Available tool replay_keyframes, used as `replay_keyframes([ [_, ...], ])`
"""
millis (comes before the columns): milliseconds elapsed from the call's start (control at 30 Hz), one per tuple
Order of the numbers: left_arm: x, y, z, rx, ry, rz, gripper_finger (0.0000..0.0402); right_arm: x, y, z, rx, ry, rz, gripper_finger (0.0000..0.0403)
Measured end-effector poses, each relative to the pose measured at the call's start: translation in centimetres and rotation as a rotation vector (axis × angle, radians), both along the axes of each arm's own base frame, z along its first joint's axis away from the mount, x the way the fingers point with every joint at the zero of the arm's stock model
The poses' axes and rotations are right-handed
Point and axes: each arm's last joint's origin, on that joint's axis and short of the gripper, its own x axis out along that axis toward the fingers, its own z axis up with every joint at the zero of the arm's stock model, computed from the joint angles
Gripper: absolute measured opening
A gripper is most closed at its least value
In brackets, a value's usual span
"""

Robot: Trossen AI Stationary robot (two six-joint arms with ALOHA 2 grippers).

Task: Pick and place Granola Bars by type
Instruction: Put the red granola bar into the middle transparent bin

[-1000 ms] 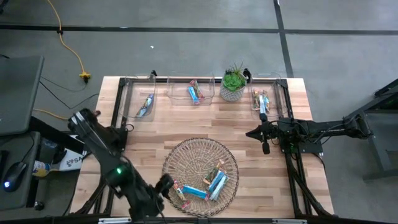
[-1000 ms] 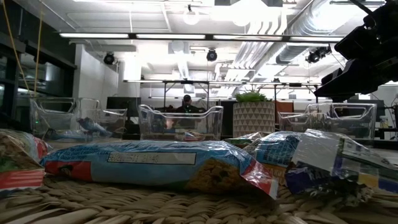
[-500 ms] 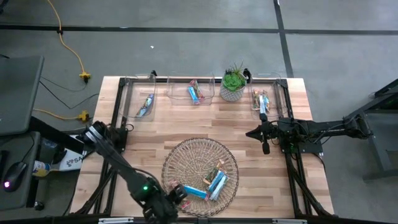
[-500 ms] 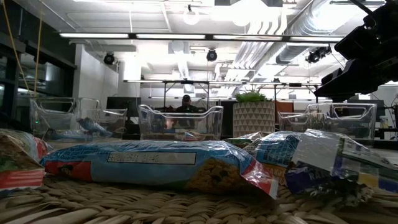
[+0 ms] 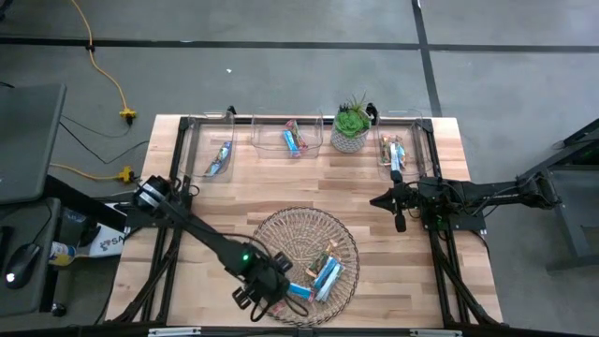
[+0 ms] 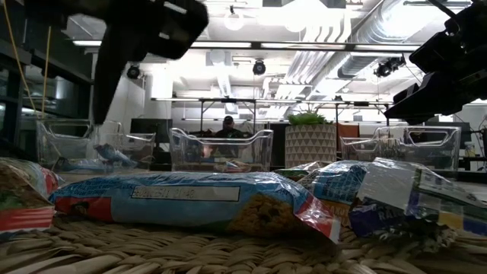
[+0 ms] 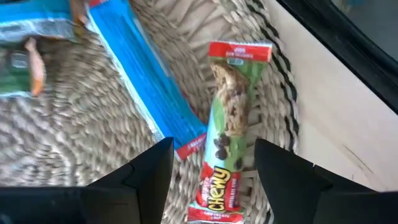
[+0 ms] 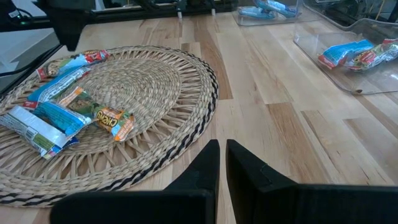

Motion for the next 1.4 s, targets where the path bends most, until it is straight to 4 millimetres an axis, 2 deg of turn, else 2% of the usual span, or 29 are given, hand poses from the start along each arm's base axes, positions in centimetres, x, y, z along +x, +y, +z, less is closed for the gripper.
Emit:
replay_keyframes([
  [167,-0.7,0.5,-1.6,0.017,0.044,-0.029,0.022,0.0,0.0,0.0,0.0,0.0,0.0,0.0012],
  [367,-0.9,0.7,-2.9,0.022,0.014,-0.028,0.022,0.0,0.0,0.0,0.0,0.0,0.0,0.0012],
  [567,-0.8,0.7,-3.4,0.024,-0.032,-0.018,0.022,0.0,0.0,0.0,0.0,0.0,0.0,0.0012],
  [1033,-1.5,1.1,-4.5,0.025,0.027,-0.012,0.0219,0.0,0.0,0.0,0.0,0.0,0.0,0.0012],
  [1167,-1.6,1.2,-4.6,0.027,0.03,-0.01,0.0193,0.0,0.0,0.0,0.0,0.0,0.0,0.0012],
  [1400,-1.6,1.2,-4.5,0.022,0.033,0.007,0.0106,0.0,0.0,0.0,0.0,0.0,0.0,0.0012],
])
